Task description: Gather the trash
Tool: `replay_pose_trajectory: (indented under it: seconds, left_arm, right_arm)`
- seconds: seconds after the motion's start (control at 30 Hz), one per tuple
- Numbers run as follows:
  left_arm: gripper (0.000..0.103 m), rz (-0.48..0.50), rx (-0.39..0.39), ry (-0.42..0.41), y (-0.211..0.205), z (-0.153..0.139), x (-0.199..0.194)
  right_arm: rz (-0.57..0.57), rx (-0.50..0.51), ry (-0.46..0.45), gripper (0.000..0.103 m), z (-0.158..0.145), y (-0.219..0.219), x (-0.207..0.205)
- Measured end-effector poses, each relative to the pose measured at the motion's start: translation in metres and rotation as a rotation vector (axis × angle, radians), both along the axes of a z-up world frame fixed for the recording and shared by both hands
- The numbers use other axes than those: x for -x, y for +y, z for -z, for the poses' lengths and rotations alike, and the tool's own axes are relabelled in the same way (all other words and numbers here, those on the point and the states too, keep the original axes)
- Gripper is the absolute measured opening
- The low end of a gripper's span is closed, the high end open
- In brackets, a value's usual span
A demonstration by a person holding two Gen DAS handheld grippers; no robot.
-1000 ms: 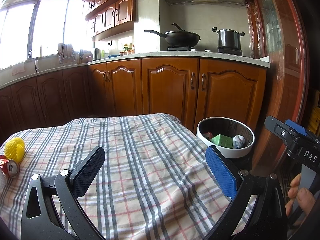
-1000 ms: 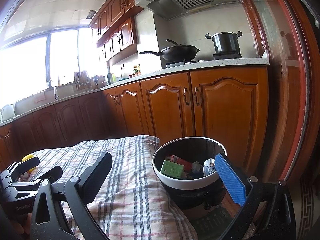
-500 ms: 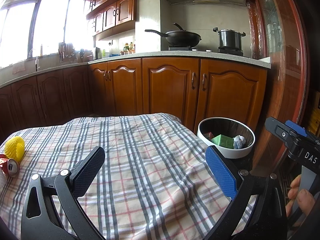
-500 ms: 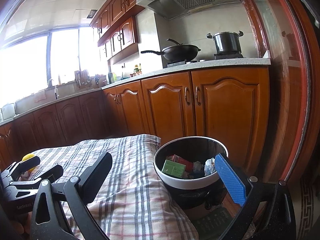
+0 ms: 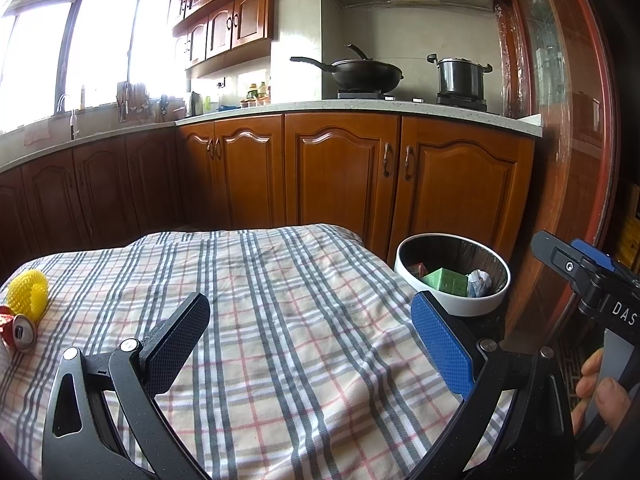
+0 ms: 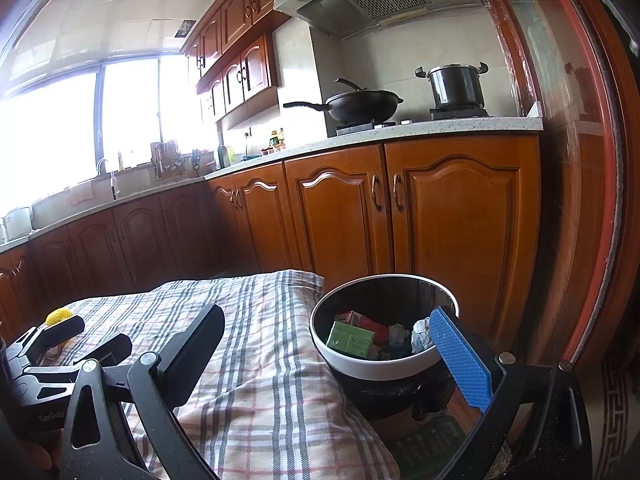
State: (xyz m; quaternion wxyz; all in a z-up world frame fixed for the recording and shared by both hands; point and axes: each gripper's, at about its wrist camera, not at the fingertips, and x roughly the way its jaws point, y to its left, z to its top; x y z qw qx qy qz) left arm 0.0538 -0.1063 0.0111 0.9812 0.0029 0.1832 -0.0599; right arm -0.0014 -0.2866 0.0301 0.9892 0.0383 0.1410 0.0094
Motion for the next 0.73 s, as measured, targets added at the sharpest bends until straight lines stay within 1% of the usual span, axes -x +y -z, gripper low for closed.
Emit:
replay_pose_trajectory:
  seconds: [0.33, 0.73]
  left_arm:
    - [0.103, -0.005, 0.004, 0.006, 0.002, 0.001, -0.002]
    - [0.103, 0.002, 0.031, 0.023, 0.012, 0.001, -0.006]
  right_arm:
    - [-0.01, -0.005, 0.01, 0.103, 0.0, -0.001, -0.003]
    - [-0.026, -0.002, 0.028, 0.103, -0.002, 0.002, -0.009]
